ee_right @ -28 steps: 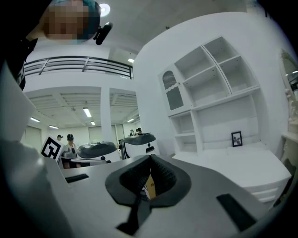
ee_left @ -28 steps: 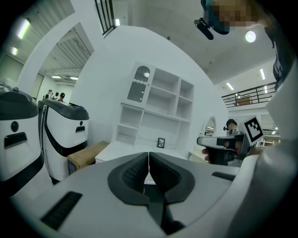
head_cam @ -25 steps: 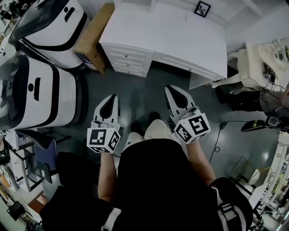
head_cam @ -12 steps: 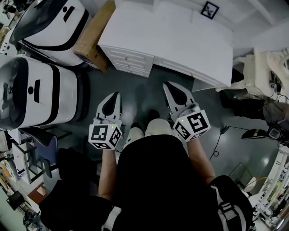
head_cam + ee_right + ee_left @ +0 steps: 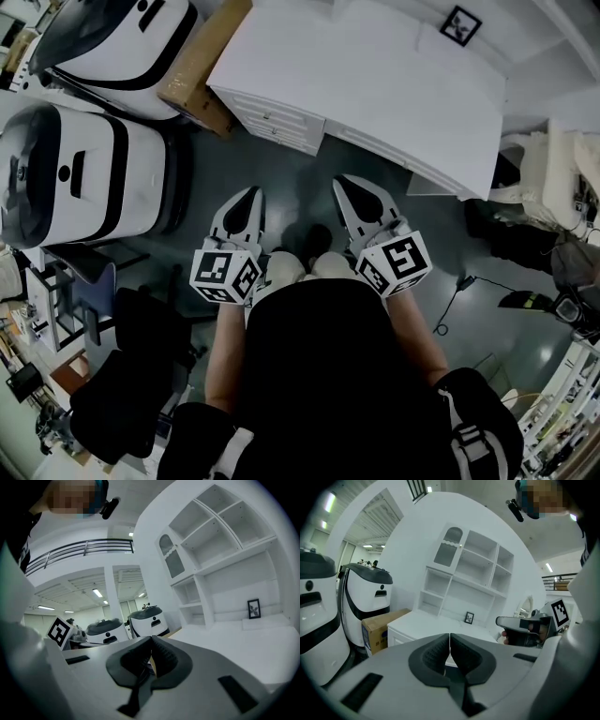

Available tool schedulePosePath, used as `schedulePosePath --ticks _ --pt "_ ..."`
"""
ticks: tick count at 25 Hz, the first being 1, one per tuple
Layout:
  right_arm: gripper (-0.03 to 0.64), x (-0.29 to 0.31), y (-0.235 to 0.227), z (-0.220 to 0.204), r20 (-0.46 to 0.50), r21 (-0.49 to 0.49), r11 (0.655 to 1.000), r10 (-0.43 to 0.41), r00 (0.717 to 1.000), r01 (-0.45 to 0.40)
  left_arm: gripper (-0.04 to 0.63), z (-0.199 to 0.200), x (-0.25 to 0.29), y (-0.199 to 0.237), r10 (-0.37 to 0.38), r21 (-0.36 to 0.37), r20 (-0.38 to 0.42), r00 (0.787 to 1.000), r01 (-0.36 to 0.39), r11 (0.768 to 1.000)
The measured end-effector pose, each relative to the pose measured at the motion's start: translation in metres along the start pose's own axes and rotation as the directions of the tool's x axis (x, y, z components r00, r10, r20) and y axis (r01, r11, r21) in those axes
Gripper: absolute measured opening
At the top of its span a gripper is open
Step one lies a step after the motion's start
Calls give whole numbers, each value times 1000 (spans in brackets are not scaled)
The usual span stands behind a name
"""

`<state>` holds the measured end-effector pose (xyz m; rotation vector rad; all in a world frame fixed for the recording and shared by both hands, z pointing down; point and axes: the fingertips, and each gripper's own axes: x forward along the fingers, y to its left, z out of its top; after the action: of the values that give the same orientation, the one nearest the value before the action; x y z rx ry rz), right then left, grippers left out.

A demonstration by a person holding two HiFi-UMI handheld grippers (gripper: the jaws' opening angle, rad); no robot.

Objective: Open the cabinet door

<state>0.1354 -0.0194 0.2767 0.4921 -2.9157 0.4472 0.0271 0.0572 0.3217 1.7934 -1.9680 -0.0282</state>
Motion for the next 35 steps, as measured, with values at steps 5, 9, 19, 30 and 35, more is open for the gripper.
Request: schedulePosePath --ticks 5,9,19,30,35 --pt "15 5 -8 -9 -22 20 1000 20 1000 -20 23 -11 15 -1 14 -12 -29 999 -14 1000" --pt "15 17 -9 -13 -53 17 1000 18 998 -17 23 -13 22 7 17 -8 -43 999 -17 1000" --pt "15 62 3 -17 -86 16 997 -74 994 75 25 -17 52 60 -57 29 -135 989 61 998" --pt "16 120 30 -19 -103 47 977 -201 974 207 25 -21 99 117 -193 60 -272 943 217 974" --pt "17 134 28 -27 -109 71 951 -294 950 302 25 -35 123 141 -248 58 -322 914 281 958"
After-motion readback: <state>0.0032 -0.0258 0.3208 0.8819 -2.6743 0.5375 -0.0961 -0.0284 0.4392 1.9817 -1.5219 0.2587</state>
